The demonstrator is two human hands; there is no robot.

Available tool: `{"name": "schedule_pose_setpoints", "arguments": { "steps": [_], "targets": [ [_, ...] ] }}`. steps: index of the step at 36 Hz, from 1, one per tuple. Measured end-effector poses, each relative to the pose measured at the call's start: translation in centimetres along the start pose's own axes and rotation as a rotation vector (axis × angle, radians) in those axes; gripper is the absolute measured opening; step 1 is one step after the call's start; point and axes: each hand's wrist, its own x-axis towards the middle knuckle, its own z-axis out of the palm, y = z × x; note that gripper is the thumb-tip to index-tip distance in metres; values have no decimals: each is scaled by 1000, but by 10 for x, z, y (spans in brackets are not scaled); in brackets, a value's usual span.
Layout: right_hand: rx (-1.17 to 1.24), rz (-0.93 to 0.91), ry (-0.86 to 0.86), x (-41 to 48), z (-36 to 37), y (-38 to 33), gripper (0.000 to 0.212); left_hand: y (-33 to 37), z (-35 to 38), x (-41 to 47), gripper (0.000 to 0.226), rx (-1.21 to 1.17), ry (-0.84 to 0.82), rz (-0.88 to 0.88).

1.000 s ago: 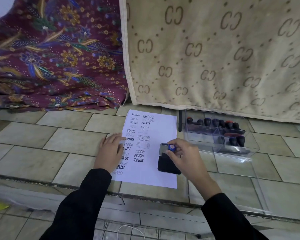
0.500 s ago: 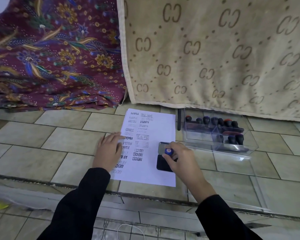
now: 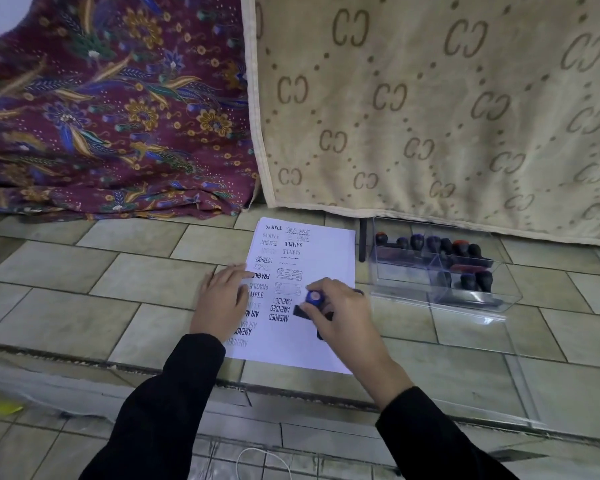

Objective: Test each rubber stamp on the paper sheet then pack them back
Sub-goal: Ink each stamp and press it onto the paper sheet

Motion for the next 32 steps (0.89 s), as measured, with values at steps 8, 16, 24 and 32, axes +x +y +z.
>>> {"name": "schedule_pose_setpoints", "arguments": {
  "steps": [8, 16, 24, 32],
  "targets": [
    [35, -24, -116, 2, 33, -13, 17, -1, 1, 1, 28, 10, 0, 4],
    [4, -27, -141, 3, 41, -13, 17, -1, 1, 1, 28, -6, 6, -4],
    [-38, -56, -155, 3, 45, -14, 18, 1, 0, 1, 29, -24, 10, -8],
    [-67, -111, -155, -5, 48, -20, 7, 2, 2, -1, 30, -4, 13, -24]
  ]
}}
